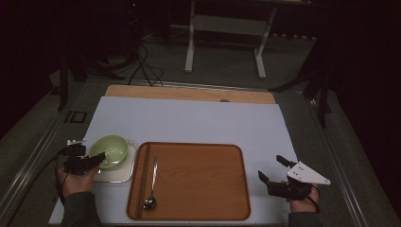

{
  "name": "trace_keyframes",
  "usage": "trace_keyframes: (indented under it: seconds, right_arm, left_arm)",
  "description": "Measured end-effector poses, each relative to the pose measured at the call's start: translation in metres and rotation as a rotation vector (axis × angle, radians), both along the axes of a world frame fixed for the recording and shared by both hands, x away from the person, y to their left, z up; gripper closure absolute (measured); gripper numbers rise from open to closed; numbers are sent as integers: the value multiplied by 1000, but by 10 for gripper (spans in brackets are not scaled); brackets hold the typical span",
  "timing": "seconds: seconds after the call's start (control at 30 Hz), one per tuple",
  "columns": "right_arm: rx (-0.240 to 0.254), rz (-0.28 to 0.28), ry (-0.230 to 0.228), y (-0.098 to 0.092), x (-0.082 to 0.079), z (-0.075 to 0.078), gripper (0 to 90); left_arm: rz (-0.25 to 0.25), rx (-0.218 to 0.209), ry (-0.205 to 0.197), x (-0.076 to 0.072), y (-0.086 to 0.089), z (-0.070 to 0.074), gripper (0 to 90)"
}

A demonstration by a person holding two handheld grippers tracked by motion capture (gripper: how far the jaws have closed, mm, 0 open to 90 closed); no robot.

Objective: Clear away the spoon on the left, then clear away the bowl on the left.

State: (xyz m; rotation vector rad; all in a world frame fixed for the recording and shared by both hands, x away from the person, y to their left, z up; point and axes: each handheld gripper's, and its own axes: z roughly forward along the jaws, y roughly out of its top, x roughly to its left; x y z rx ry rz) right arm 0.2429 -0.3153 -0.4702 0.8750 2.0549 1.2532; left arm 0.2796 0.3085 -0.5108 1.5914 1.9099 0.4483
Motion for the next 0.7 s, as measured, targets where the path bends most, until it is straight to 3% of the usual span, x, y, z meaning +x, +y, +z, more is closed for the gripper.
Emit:
trace_keyframes:
  seconds: [0.2,0.5,0.7]
  right_arm:
    - [-1,2,1,2,1,0,135]
    - [2,1,1,1,0,0,135]
    - [-2,4,3,2,1,0,135]
  left_arm:
    - [42,-93,12,0,8,-2,705]
    - [98,-113,21,2,8,-1,829]
    - [126,-158,10,1,10,-2,829]
